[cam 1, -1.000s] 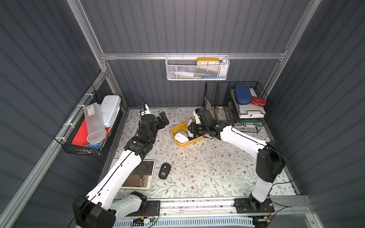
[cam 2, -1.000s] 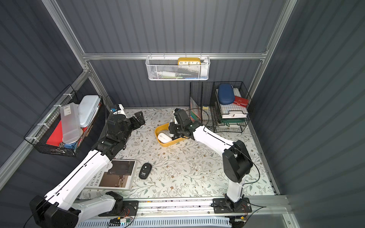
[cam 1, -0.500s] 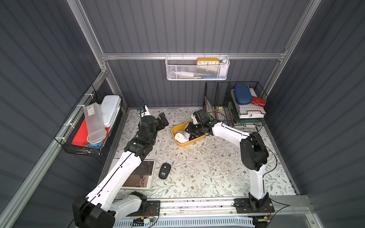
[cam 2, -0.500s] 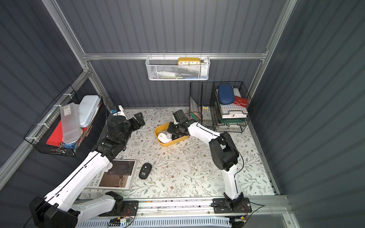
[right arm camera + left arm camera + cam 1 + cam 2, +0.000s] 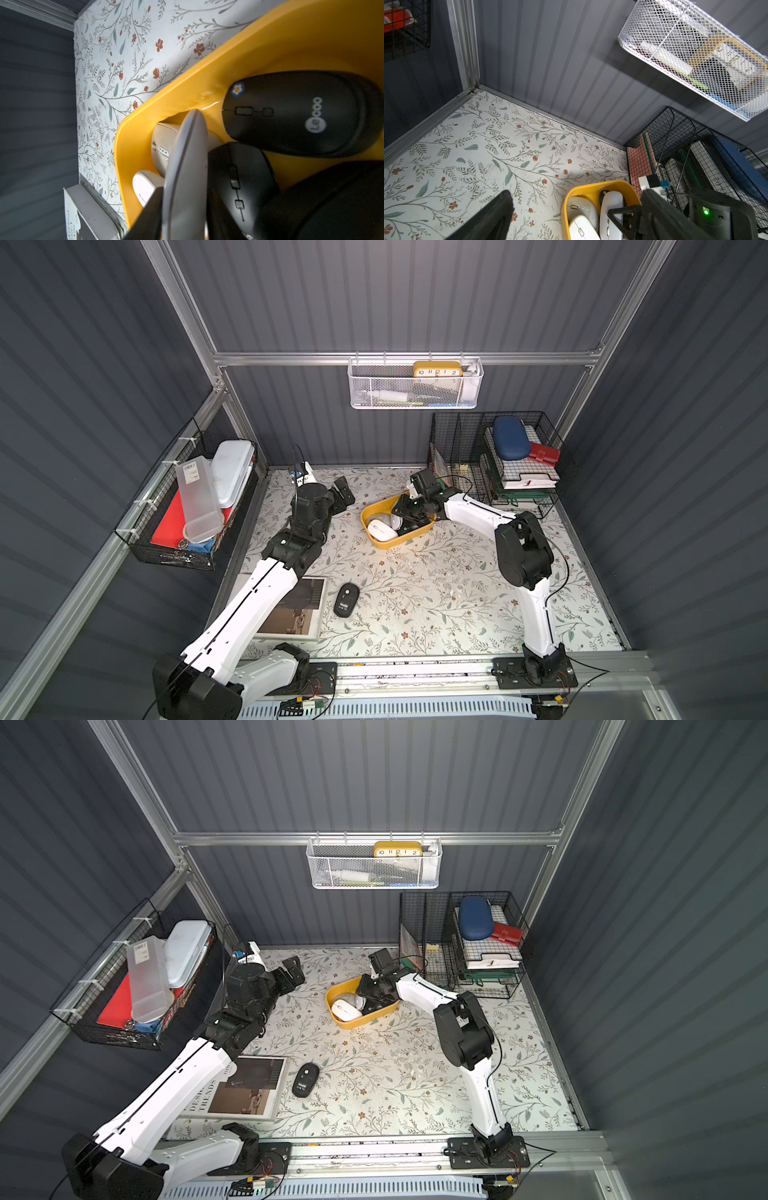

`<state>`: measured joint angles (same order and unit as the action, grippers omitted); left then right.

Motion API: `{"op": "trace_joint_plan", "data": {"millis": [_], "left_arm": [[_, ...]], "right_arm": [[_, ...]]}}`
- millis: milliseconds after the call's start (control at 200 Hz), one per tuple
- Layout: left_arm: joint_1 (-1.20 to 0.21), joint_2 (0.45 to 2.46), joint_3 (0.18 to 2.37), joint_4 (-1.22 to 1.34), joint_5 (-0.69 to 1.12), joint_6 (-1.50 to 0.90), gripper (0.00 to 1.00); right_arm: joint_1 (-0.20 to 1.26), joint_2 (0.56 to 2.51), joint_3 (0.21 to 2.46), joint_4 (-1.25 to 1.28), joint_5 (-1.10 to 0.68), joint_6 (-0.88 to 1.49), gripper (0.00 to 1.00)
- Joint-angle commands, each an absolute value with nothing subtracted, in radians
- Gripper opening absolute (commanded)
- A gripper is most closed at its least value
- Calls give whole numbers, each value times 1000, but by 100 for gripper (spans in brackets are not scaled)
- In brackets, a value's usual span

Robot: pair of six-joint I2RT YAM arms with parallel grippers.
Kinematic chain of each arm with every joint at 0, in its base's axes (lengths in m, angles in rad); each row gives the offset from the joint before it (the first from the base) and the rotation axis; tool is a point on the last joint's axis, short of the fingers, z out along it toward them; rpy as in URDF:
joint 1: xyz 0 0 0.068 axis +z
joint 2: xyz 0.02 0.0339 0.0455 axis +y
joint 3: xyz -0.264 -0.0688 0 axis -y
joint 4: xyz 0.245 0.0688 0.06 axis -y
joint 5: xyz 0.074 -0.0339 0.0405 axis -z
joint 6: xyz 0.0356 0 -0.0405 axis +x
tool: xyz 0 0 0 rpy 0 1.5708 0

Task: Put the mouse in the storage box
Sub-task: Place the mouse in the storage box, then pick up the mouse from the center of the board.

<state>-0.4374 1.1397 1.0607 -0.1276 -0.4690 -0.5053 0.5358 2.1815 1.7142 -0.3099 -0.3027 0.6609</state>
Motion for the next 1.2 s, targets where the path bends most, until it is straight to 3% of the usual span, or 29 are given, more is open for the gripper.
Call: {"op": "trace_joint_plan", "data": {"millis": [0,105,380,595,785,860,1071,1196], "left_arm": [[-430,1147,1060,-111,-474,-498,99],[-430,1147,1059,-112,-474,-497,99],[-430,1146,1060,-113,-474,-497,99],[-430,1175,1088,-144,-443,-501,99],[-431,1274,1252,-323,-338,-528,99],[-441,1333,1325,-507,-257,-596,99],[-893,1565,1373,-1019,-372,-1001,99],[-1063,1604,1328,-1084,-352,-1174,100]], "right_arm": [[525,2189,1737,-339,-294,660,50],[518,2176,1729,-345,-268,654,57],[511,2123,1717,-378,-191,608,60],[515,2038,1690,-401,-168,562,68],[521,1887,1603,-433,-124,491,72],[522,1814,1536,-432,-119,469,72],[538,1628,1340,-423,-65,423,72],[538,1537,1247,-400,-38,426,72]]}}
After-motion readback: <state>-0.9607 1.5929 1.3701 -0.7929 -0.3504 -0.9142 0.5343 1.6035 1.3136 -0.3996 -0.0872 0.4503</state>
